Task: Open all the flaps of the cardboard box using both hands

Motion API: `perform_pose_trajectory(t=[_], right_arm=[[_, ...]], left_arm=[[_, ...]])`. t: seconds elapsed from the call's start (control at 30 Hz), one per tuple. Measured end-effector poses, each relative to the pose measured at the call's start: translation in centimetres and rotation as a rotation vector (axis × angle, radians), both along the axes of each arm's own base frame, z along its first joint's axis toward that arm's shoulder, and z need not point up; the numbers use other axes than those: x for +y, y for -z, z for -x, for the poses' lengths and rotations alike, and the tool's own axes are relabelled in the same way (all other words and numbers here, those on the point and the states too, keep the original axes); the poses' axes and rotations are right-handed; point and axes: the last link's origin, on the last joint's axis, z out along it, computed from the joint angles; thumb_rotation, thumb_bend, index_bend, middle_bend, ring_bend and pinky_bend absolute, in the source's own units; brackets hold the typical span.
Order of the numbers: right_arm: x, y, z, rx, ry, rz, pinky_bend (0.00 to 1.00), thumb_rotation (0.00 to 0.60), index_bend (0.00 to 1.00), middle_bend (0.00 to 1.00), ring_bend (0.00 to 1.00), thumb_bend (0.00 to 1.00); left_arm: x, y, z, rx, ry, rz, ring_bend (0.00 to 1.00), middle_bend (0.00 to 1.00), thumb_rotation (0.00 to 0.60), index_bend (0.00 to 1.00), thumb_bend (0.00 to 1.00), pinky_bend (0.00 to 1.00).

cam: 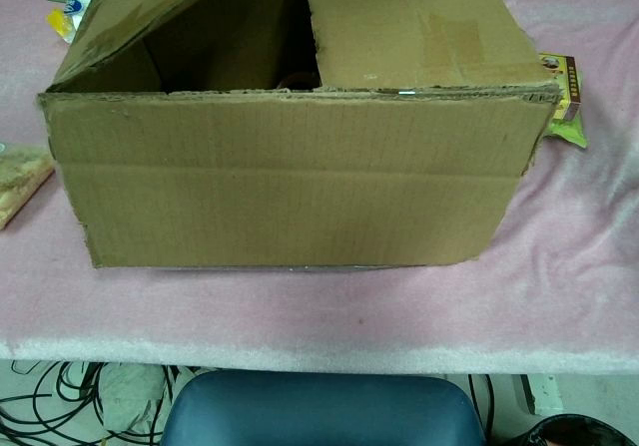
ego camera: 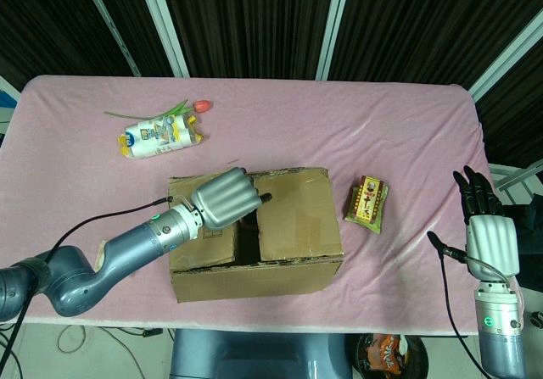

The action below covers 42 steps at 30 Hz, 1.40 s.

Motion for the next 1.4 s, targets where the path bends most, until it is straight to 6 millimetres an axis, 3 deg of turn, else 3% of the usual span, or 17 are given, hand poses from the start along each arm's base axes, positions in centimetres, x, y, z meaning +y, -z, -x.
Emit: perform_pose_trajectory(t=[0.4, 1.13, 1.4], right_arm=[[0.1, -0.1, -0.2, 0.002, -0.006, 0.008, 0.21, 0.600, 0.00, 0.00, 0.00, 0.23], [0.3, 0.4, -0.6, 0.006, -0.014, -0.008, 0.21, 0.600, 0.00, 0.00, 0.00, 0.23], [0.4, 0.5, -0.6, 0.011, -0.015, -0.014, 0.21, 0.600, 0.00, 0.00, 0.00, 0.23]], left_arm=[[-1.7, -4.1, 0.9, 0.006, -0.016, -0.021, 0.49, 0.57, 0.600, 0.31, 1.00, 0.50], [-5.6, -11.5, 5.9, 0.030, -0.059, -0.124, 0.49, 0.57, 0.600, 0.30, 1.00, 0.50], [-7.0, -13.2, 8.2, 0.007, -0.074, -0.144, 0.46, 0.47, 0.600, 0.25, 1.00, 0.50]])
